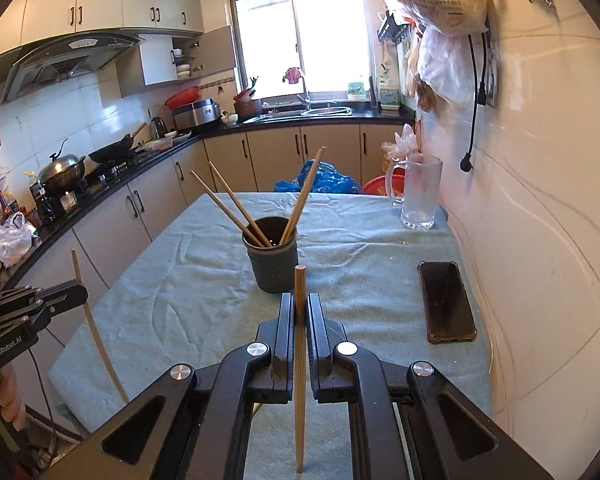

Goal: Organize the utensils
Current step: 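Lift the chopstick upright with the left gripper over the grey holder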

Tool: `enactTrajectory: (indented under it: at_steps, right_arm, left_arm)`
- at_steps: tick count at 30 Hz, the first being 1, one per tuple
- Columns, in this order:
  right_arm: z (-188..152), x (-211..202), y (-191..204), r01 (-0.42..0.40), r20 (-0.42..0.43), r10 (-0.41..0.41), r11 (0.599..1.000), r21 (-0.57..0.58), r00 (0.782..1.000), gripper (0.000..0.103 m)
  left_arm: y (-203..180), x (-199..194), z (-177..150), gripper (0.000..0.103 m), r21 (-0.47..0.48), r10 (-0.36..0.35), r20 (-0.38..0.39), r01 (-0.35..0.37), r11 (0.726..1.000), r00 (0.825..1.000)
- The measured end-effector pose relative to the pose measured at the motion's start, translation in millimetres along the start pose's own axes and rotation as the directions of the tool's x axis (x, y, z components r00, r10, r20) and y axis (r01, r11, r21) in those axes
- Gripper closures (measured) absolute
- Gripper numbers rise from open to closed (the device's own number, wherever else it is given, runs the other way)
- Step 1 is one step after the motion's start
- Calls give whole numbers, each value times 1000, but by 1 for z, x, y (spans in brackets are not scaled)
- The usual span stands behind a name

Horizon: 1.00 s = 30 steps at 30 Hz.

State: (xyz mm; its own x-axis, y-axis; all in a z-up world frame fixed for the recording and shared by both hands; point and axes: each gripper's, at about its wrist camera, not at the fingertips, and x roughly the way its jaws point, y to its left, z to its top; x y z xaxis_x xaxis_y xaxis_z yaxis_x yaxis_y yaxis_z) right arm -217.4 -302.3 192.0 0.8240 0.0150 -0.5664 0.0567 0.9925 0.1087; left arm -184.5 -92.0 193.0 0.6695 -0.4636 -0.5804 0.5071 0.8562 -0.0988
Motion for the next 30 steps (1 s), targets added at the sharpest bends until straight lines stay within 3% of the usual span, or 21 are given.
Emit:
enactTrajectory:
  at_steps: [12, 30]
  right_arm:
    - [13, -2, 5, -5, 35, 5, 1000, 0, 999, 97]
    - [32, 7, 6, -7, 52, 7, 1000, -7, 999, 97]
  left_arm:
    - [-9, -1, 26, 97, 27, -8, 36, 7, 1000, 999]
    - [-2, 22, 47, 97, 67, 74, 11, -75, 995, 997]
